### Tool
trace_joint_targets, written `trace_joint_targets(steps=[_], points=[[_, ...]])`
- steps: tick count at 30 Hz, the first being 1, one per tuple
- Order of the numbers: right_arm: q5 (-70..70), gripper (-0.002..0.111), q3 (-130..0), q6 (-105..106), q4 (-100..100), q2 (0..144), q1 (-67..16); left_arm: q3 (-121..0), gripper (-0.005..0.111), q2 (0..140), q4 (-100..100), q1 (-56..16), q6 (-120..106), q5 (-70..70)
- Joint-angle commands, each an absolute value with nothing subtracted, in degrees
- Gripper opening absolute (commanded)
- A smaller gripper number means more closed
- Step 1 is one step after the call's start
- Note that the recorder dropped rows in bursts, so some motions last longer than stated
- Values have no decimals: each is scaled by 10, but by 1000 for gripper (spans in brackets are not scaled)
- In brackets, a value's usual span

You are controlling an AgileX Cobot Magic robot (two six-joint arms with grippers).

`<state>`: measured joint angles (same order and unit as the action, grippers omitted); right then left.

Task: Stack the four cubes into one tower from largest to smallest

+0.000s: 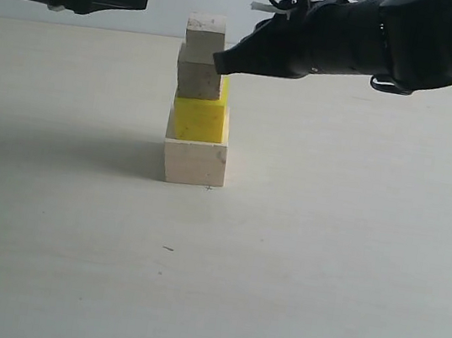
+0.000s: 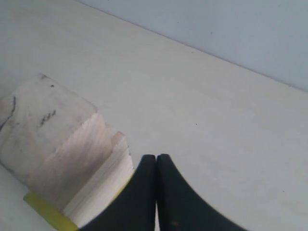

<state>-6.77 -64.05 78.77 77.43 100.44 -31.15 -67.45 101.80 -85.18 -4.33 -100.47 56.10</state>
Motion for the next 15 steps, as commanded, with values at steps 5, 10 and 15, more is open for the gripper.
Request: trace_joint_targets(steps=[5, 10, 15], points=[[-102, 0, -651, 795, 774, 1006, -310, -672, 0, 1014, -854, -47, -1003, 551], [-120, 0, -651, 795, 774, 998, -310, -672, 0, 1014, -851, -47, -1003, 550], [-127, 0, -651, 795, 773, 980, -310, -672, 0, 1014, -847, -47, -1003, 545]])
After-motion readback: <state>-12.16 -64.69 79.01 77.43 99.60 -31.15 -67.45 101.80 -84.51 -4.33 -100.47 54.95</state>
